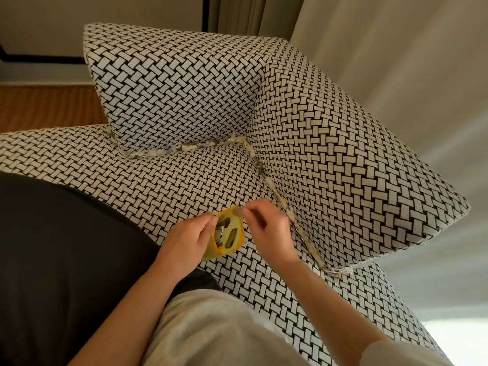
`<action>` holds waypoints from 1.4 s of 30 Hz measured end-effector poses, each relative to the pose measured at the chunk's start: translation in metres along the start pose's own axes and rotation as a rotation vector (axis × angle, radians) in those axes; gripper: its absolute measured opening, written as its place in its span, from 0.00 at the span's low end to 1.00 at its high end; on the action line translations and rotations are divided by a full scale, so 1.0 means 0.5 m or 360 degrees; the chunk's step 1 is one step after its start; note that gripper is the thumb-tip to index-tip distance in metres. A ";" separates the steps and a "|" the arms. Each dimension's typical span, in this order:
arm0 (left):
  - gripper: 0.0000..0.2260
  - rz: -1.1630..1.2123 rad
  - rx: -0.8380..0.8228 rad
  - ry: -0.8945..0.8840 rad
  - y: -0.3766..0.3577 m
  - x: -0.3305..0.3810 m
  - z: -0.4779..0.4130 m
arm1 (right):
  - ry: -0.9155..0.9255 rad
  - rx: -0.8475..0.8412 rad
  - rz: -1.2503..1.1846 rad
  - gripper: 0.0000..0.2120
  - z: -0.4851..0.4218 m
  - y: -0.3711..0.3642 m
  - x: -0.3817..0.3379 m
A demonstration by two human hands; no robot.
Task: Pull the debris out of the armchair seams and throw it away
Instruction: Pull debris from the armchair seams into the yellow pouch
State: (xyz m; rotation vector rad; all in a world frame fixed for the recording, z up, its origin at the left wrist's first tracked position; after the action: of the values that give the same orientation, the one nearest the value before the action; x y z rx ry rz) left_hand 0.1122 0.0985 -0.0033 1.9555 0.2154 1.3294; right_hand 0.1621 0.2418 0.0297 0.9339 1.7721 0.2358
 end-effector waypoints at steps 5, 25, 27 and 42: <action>0.15 0.0032 -0.0046 0.0067 -0.004 -0.005 0.002 | 0.0107 -0.0046 0.0031 0.10 0.040 -0.034 0.002; 0.15 0.0038 -0.0065 0.0040 -0.012 -0.014 0.001 | -0.1112 -0.0350 0.1403 0.08 0.061 0.089 0.262; 0.15 0.0031 -0.0064 0.0040 -0.011 -0.013 0.001 | -0.1148 -0.0386 0.1454 0.09 0.056 0.088 0.258; 0.16 0.0058 -0.0091 0.0032 -0.007 -0.011 0.004 | -0.1082 -0.0331 0.1616 0.09 0.032 0.085 0.228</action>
State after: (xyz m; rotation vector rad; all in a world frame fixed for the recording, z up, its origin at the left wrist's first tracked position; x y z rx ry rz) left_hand 0.1123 0.0971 -0.0102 1.9073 0.1506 1.3643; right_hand 0.1819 0.3443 -0.0343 1.4743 0.5406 0.6373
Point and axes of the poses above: each hand's wrist, its own z-axis away from the middle knuckle, its own y-axis out of the back of the hand, x = y × z, the point moved 7 cm from there along -z, towards the middle knuckle, and after that the axes turned 5 degrees about x, right-handed, at the moved point
